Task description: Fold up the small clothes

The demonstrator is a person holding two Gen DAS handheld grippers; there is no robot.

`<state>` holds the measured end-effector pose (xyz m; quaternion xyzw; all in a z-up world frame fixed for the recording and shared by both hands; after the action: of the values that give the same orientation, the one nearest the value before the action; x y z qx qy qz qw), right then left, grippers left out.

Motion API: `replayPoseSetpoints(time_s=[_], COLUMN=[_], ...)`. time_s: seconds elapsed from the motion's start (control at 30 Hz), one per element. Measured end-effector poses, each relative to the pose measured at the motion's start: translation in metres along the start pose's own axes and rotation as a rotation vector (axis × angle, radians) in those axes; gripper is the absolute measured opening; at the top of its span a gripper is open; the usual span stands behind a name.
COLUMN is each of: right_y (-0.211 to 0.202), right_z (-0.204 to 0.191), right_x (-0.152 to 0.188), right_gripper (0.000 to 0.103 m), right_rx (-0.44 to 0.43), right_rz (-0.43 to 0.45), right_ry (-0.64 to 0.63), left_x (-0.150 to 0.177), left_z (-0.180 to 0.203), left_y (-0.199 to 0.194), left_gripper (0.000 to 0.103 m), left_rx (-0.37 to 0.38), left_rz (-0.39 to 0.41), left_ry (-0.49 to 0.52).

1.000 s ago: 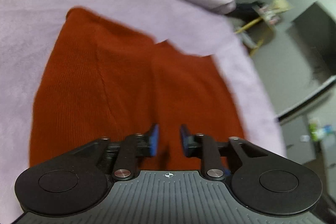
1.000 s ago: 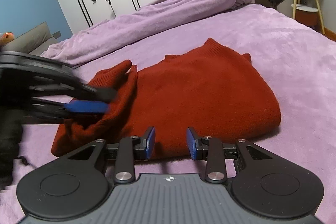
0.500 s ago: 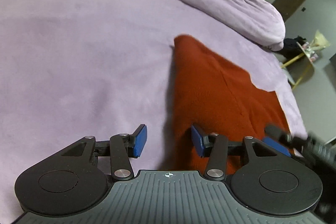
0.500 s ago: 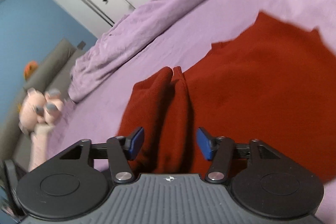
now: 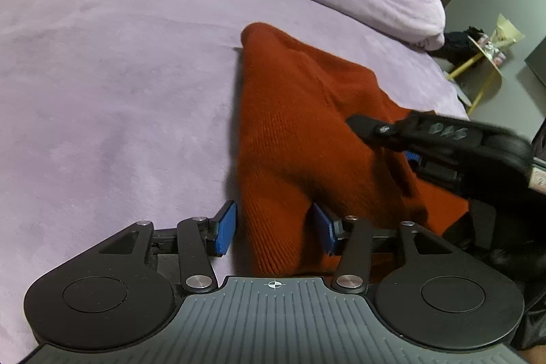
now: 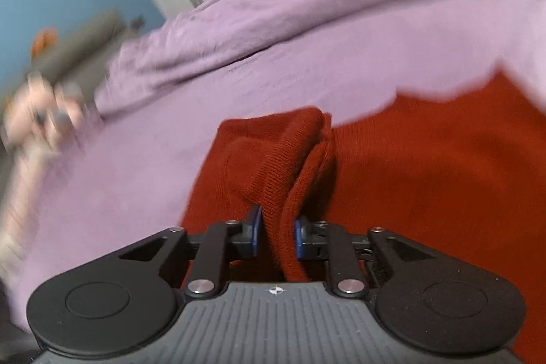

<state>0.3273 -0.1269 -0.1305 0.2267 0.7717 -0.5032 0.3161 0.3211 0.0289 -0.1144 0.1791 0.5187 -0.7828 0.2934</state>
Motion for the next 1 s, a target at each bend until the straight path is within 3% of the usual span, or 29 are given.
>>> replayPoseSetpoints(time_s=[0.1,0.23,0.33,0.43,0.5,0.57,0.63,0.7,0.83,0.87,0.9,0.97,1.0], right_y=[-0.024,-0.063,-0.07,-0.063,-0.059,-0.065,-0.068,-0.067,-0.054,-0.05,-0.045,-0.038,-0.036], right_z=[-0.018,-0.005,0.028,0.066,0.084,0.093,0.103,0.116,0.124,0.121,0.116,0.102,0.096], right_x=[-0.005,-0.009,-0.001,0.015,0.021,0.017,0.011,0.013,0.012,0.012,0.012,0.007,0.003], right_gripper=[0.01,0.009,0.009,0.01,0.011,0.015,0.034,0.045,0.049,0.048,0.041,0.015,0.012], right_rx=[0.105,0.179,0.264,0.323,0.297,0.226,0.167,0.075,-0.05,-0.044,-0.021,0.035,0.075], right_rz=[0.088,0.19,0.171,0.081,0.044,0.067,0.073,0.063,0.039,0.029,0.022,0.017,0.013], right_ry=[-0.208,-0.242,-0.221,-0.198,-0.155,-0.085,0.02,0.147,0.352,0.35,0.321,0.201,0.139], left_x=[0.002,0.008,0.015,0.02,0.022,0.024,0.025,0.027,0.027,0.028,0.028,0.029,0.029], left_z=[0.006,0.019,0.029,0.034,0.039,0.043,0.044,0.045,0.043,0.043,0.046,0.05,0.053], left_y=[-0.01,-0.029,-0.025,-0.008,0.001,0.009,0.011,0.01,0.009,0.009,0.008,0.009,0.01], left_gripper=[0.055,0.061,0.061,0.061,0.063,0.063,0.063,0.063,0.065,0.067,0.067,0.069,0.07], left_rx=[0.019,0.054,0.079,0.067,0.086,0.081,0.084,0.087,0.083,0.08,0.077,0.077,0.077], left_rz=[0.003,0.041,0.028,-0.019,-0.043,-0.057,-0.062,-0.065,-0.069,-0.072,-0.076,-0.091,-0.097], left_ry=[-0.004,0.014,0.03,0.025,0.024,0.037,0.049,0.045,0.038,0.04,0.044,0.059,0.067])
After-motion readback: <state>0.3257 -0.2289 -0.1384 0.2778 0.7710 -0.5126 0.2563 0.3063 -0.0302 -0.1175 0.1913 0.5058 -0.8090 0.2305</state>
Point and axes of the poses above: each gripper's, at about its wrist camera, not at the fingertips, and y roughly the way its jaws point, z to its right, x to its underside, the point moved 5 cm from there along y, roughly the way its jaws point, and after that the axes turned 2 degrees about z, right-handed, at the moved point
